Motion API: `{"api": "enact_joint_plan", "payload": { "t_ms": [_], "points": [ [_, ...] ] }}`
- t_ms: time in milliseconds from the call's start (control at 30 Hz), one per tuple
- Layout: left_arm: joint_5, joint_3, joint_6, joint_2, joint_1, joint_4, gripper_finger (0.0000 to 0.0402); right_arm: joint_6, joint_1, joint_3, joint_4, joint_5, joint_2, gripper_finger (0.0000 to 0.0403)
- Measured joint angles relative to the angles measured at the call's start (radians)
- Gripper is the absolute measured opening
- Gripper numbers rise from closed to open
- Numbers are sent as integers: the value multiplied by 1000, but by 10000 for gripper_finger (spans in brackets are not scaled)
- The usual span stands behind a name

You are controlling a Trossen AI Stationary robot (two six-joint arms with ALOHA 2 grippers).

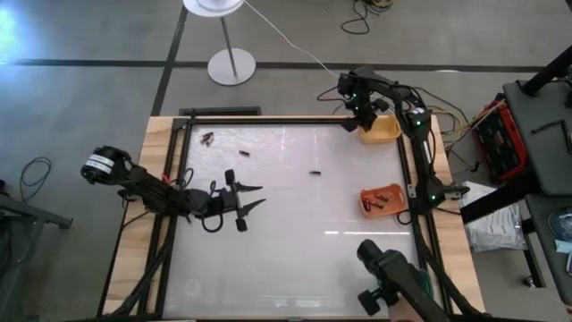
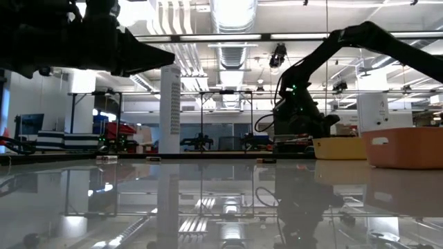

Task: Sort batteries
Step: Put the silver battery into the green bin

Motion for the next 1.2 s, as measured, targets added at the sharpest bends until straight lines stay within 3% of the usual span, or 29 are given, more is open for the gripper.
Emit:
{"api": "enact_joint_plan", "payload": {
  "t_ms": [133,667,800,1067,1200],
  "points": [
    [-56,0,36,-7,0,3,155,8,-2,1,-1,0,6,28],
    [-81,0,43,-59,0,-23,155,13,-3,-70,13,37,11,35],
    [-81,0,43,-59,-1,-24,155,19,-3,-70,12,145,11,71],
    [-81,0,43,-59,-1,-24,155,27,-4,-51,13,149,-1,152],
    [-81,0,39,-59,-1,-23,155,17,-3,-30,8,149,-74,180]
  ]
}}
